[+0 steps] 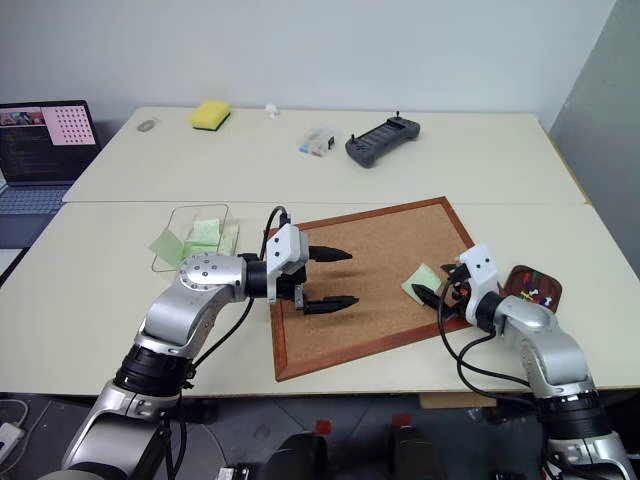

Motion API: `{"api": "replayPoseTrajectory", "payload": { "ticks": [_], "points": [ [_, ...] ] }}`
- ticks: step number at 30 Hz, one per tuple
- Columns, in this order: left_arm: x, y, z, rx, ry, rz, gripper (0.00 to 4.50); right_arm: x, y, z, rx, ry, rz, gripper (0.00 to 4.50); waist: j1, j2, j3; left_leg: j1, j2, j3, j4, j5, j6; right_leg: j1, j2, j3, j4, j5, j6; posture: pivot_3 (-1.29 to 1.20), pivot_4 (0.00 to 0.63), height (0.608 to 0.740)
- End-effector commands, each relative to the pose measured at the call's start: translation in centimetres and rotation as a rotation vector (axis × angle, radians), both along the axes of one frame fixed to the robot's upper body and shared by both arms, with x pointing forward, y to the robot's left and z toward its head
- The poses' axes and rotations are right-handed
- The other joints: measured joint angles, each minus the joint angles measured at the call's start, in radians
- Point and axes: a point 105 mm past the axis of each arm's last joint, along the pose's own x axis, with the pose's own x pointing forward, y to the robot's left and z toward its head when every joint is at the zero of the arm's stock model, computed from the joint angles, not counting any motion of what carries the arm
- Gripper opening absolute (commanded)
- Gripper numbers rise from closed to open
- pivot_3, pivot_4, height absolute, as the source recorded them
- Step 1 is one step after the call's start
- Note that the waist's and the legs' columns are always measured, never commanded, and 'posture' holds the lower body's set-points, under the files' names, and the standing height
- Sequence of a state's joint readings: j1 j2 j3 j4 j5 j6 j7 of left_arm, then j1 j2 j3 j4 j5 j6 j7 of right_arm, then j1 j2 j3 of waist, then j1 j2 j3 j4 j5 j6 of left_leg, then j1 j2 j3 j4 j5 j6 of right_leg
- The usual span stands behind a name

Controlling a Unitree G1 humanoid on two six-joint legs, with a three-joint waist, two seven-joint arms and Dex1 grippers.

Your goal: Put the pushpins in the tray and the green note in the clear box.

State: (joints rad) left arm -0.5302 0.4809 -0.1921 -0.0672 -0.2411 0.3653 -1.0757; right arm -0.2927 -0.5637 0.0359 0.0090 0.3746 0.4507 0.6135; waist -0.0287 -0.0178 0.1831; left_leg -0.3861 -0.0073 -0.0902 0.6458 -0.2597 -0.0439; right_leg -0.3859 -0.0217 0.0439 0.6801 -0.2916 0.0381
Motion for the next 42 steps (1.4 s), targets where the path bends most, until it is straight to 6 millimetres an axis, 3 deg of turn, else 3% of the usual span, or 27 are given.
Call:
{"api": "replayPoseTrajectory", "payload": {
  "ticks": [1,9,19,23,26,29,32,42],
  "points": [
    [-0.7,0.4,0.6,0.0,-0.033,0.023,4.5,0.2,0.0,-0.1,-0.046,-0.032,0.041,4.01,-0.001,0.0,0.0,0.0,0.0,0.0,0.0,0.0,0.0,0.0,0.0,0.0,0.0,0.0,0.0,0.0,0.15,0.74],
    [-0.9,0.4,0.6,-0.003,-0.026,0.044,4.5,0.2,0.6,0.3,-0.041,-0.065,0.074,2.05,-0.004,0.0,0.0,0.001,0.001,0.0,0.0,0.0,0.0,0.0,0.001,0.0,0.001,0.0,0.0,0.0,0.15,0.74],
    [-0.2,0.2,1.0,-0.023,-0.017,0.046,4.5,-0.3,1.1,0.9,-0.025,-0.1,0.119,0.06,-0.004,0.0,0.0,0.001,0.001,0.0,0.0,0.0,0.0,0.0,0.001,0.0,0.001,0.0,0.0,0.0,0.15,0.74],
    [0.3,0.4,1.3,-0.031,-0.011,0.057,4.5,0.1,0.4,1.8,0.008,-0.117,0.076,0.06,-0.004,0.0,0.0,0.001,0.001,0.0,0.0,0.0,0.0,0.0,0.001,0.0,0.001,0.0,0.0,0.0,0.15,0.74],
    [1.0,0.7,2.0,-0.089,0.06,0.099,4.5,0.1,0.5,4.3,0.063,-0.171,0.088,0.06,-0.003,0.0,0.0,0.001,0.001,0.0,0.0,0.0,0.0,0.0,0.001,0.0,0.001,0.0,0.0,0.0,0.15,0.74],
    [1.6,1.0,4.7,-0.241,0.201,0.127,4.5,-1.1,1.9,7.6,0.084,-0.266,0.212,0.06,-0.003,0.0,0.001,0.0,0.001,0.0,0.0,0.0,0.0,0.0,0.001,0.0,0.001,0.0,0.0,0.0,0.15,0.74],
    [1.1,1.4,6.5,-0.299,0.299,0.08,4.5,-1.5,3.1,9.1,0.051,-0.325,0.271,0.06,-0.008,0.0,0.001,-0.001,0.001,-0.002,0.001,0.0,0.0,-0.001,0.002,-0.002,0.001,0.0,0.0,0.0,0.15,0.74],
    [-0.1,0.9,6.0,-0.215,0.387,-0.048,4.5,-2.1,7.4,11.2,0.016,-0.456,0.44,0.06,-0.009,0.0,0.001,0.0,0.001,-0.002,0.0,0.0,0.0,-0.001,0.001,-0.002,0.001,0.0,0.0,0.0,0.15,0.74]
  ]
}}
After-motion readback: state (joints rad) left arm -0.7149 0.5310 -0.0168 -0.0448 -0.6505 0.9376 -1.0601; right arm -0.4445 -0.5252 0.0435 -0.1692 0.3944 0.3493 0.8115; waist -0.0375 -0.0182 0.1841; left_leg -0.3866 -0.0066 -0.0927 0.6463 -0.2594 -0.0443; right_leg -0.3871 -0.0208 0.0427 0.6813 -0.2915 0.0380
